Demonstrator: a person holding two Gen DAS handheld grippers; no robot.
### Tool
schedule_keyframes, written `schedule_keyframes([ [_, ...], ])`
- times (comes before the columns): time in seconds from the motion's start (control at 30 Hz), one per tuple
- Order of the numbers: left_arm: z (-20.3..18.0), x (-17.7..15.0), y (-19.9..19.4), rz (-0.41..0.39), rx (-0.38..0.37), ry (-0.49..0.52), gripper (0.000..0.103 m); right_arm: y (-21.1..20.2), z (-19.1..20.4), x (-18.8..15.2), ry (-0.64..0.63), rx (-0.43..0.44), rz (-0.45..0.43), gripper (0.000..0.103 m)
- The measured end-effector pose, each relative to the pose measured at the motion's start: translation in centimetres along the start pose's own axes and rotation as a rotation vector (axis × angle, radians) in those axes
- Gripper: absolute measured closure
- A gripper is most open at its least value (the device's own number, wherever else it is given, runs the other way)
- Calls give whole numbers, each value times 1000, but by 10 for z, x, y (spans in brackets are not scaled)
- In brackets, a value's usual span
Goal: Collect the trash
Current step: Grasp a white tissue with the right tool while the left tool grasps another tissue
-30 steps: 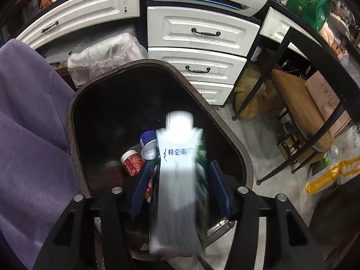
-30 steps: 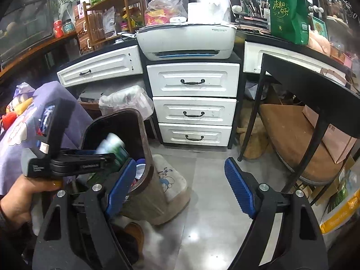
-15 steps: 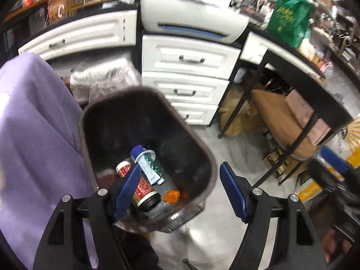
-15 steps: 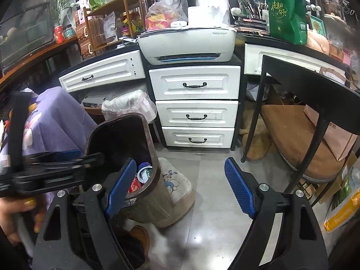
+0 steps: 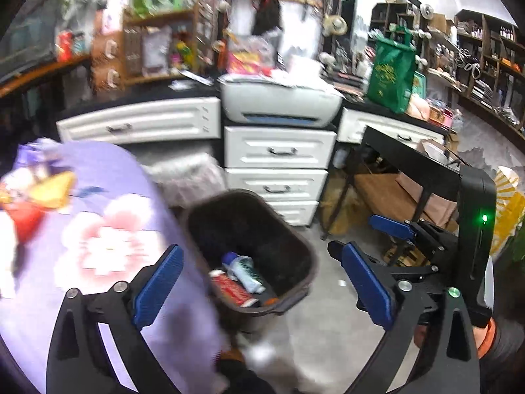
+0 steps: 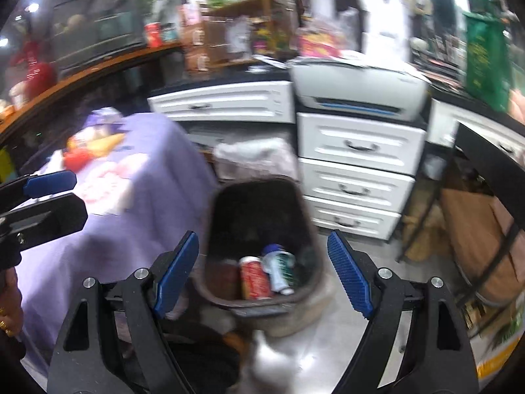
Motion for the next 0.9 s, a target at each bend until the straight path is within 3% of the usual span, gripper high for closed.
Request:
schedule_keyframes([
  [0.2,70,-12,-47,-16,136,-35,5,6,94,14,-131,155,1,22],
  [0.4,156,-37,-103,-11,334,-91,5,10,184,25,-239,305,14,21],
  [0.63,251,-65,-167,-16,516,-218,5,28,277,44,-314,408,35,21],
  [0.73,276,-74,-185,-19,564,-255,5,40,317,50,-356,432,60,21],
  [0.9,301,-83,-196,-13,573,-319,6,70,359,61,-364,451,120,21],
])
Point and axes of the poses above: each gripper's, at about its wrist camera, not at the fingertips, and y roughly the way its jaws point, z to its left, x to its top, the point moved 3 cm from there along y, roughly the way its jaws point, and after that the axes turned 5 degrees about -z, right-handed, at the moved point
